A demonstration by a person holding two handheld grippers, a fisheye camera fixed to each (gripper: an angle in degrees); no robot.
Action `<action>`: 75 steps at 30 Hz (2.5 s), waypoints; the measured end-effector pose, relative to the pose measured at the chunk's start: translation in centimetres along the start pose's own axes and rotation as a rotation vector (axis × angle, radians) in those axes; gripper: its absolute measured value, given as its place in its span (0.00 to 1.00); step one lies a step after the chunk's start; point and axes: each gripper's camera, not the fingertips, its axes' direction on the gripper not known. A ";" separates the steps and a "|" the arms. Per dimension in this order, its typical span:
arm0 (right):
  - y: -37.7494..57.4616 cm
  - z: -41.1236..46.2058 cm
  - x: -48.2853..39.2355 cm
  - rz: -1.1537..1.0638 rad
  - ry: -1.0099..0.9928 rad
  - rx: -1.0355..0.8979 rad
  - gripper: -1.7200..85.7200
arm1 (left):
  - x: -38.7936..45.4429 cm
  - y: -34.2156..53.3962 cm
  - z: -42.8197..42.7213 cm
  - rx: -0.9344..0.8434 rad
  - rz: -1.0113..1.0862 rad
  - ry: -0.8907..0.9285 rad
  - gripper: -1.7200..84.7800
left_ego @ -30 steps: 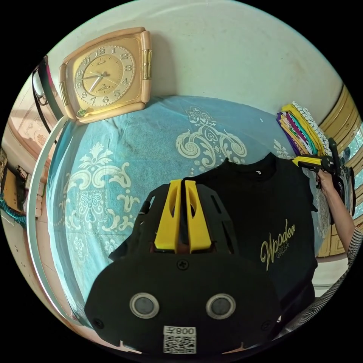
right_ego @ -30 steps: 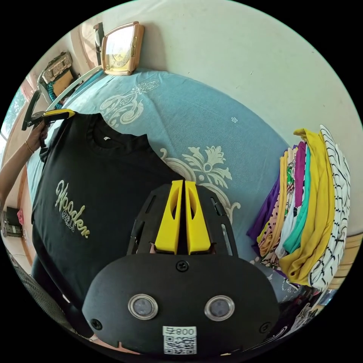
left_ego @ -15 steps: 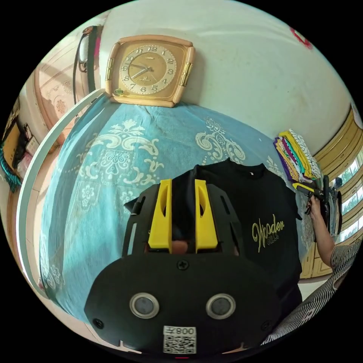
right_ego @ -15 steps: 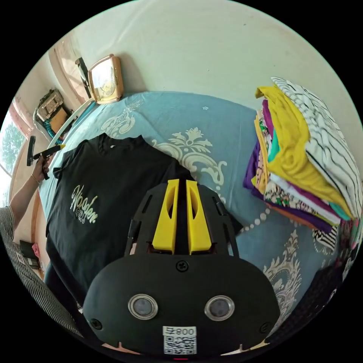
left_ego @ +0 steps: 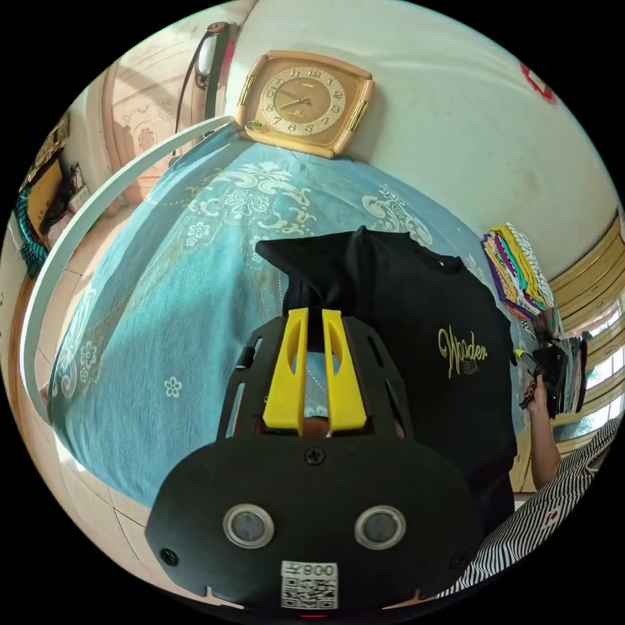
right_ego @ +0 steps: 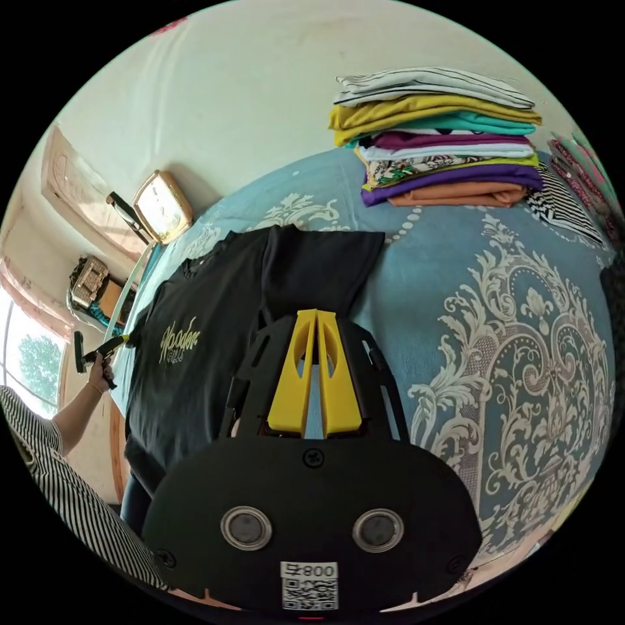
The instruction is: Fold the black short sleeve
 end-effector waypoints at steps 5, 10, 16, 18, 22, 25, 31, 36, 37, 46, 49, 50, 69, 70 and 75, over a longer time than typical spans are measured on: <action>3.0 -1.3 4.0 0.173 -0.072 0.033 0.05 | 2.3 0.7 1.3 0.019 -0.055 -0.024 0.05; 5.0 -3.9 5.4 0.274 -0.078 0.136 0.11 | 10.1 -0.8 1.4 0.137 0.090 0.067 0.09; 7.1 -2.2 5.7 0.257 -0.061 0.055 0.12 | 30.5 -4.8 11.0 -0.008 0.565 0.394 0.11; 7.0 -1.8 6.1 0.244 -0.097 0.028 0.12 | 40.3 -5.4 15.2 -0.059 0.786 0.472 0.12; 6.8 -1.7 6.4 0.206 -0.065 0.005 0.12 | 53.6 -5.1 20.5 -0.101 1.070 0.527 0.12; 7.2 -1.7 7.2 0.214 -0.043 0.011 0.11 | 61.9 -4.5 24.6 -0.143 1.213 0.519 0.12; 8.1 -1.2 8.9 0.220 -0.092 0.014 0.10 | 72.3 -3.2 30.1 -0.168 1.388 0.408 0.12; 8.6 -0.8 9.0 0.204 -0.097 0.018 0.09 | 78.4 -2.0 35.3 -0.270 1.492 0.270 0.10; 8.7 -0.7 9.1 0.202 -0.095 0.018 0.09 | 78.7 -1.9 35.6 -0.265 1.497 0.273 0.09; 9.9 -0.3 9.1 0.187 -0.075 0.036 0.03 | 79.6 -3.4 36.0 -0.169 1.437 0.373 0.03; 10.4 -0.8 8.2 0.152 -0.041 0.080 0.03 | 77.9 -5.3 34.7 -0.110 1.365 0.431 0.03; 10.6 -1.0 8.0 0.147 -0.041 0.107 0.03 | 77.0 -6.1 34.2 -0.088 1.334 0.461 0.03; 11.3 0.7 -0.2 -0.229 -0.340 0.214 0.02 | 57.3 -14.6 37.0 -0.073 0.826 0.654 0.03; 11.2 1.3 -0.8 -0.252 -0.326 0.179 0.02 | 57.0 -14.7 37.5 -0.084 0.818 0.645 0.03; 10.6 4.3 -2.2 -0.283 -0.308 0.051 0.02 | 55.6 -15.1 41.0 -0.156 0.796 0.556 0.04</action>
